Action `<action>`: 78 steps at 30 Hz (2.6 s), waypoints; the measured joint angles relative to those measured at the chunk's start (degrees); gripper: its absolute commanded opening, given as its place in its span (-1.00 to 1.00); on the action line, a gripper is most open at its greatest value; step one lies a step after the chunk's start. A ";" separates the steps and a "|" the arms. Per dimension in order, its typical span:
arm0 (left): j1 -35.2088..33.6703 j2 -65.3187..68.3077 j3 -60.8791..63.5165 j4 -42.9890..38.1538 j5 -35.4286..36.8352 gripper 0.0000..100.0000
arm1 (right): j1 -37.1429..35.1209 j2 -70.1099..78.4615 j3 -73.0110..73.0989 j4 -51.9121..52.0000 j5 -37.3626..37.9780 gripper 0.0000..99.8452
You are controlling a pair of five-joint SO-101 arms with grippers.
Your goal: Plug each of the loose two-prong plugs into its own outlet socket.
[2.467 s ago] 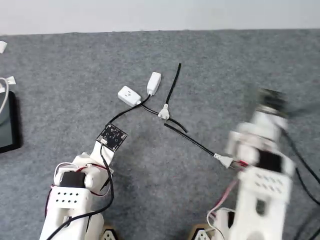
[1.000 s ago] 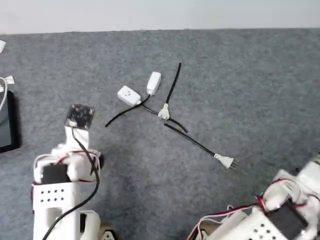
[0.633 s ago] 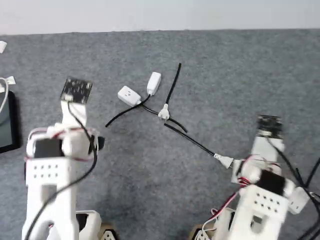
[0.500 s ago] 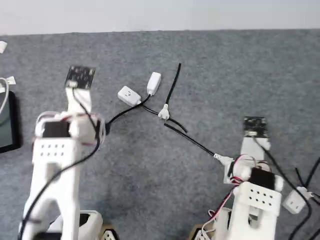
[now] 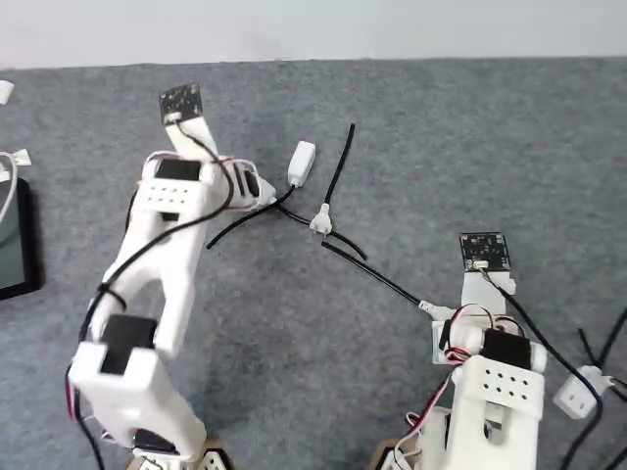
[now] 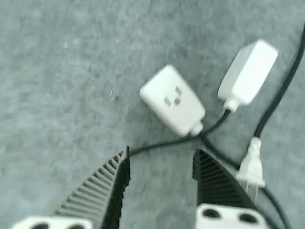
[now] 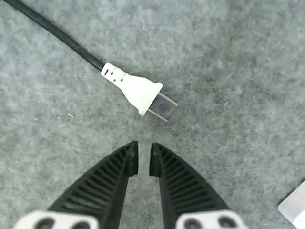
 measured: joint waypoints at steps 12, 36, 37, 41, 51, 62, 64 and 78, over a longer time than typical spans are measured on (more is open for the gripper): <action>0.00 20.22 -19.52 -0.09 0.53 -0.70 | 0.00 0.00 1.49 -0.53 3.34 -0.92; 0.79 47.21 -58.81 21.27 6.86 -0.98 | 0.00 0.00 2.02 -0.53 5.63 -0.92; 0.79 47.38 -60.22 23.38 6.86 -0.98 | 0.00 0.00 2.02 -0.53 5.63 -0.92; 0.70 47.38 -66.64 31.47 7.03 -0.98 | 0.00 0.00 2.02 -0.53 5.63 -0.92; 1.14 47.30 -78.59 39.03 0.62 -0.98 | 0.00 0.00 2.02 -1.58 5.63 -0.92; 0.00 22.07 -63.03 39.30 -6.15 -0.98 | -1.67 0.00 3.34 -2.64 5.71 -0.92; 0.00 15.91 -53.89 39.30 -6.33 -0.98 | -2.02 0.00 3.34 -2.64 5.71 -0.92; -0.18 -10.90 13.27 17.85 -12.40 -0.97 | -2.02 0.00 3.34 -2.64 5.71 -0.92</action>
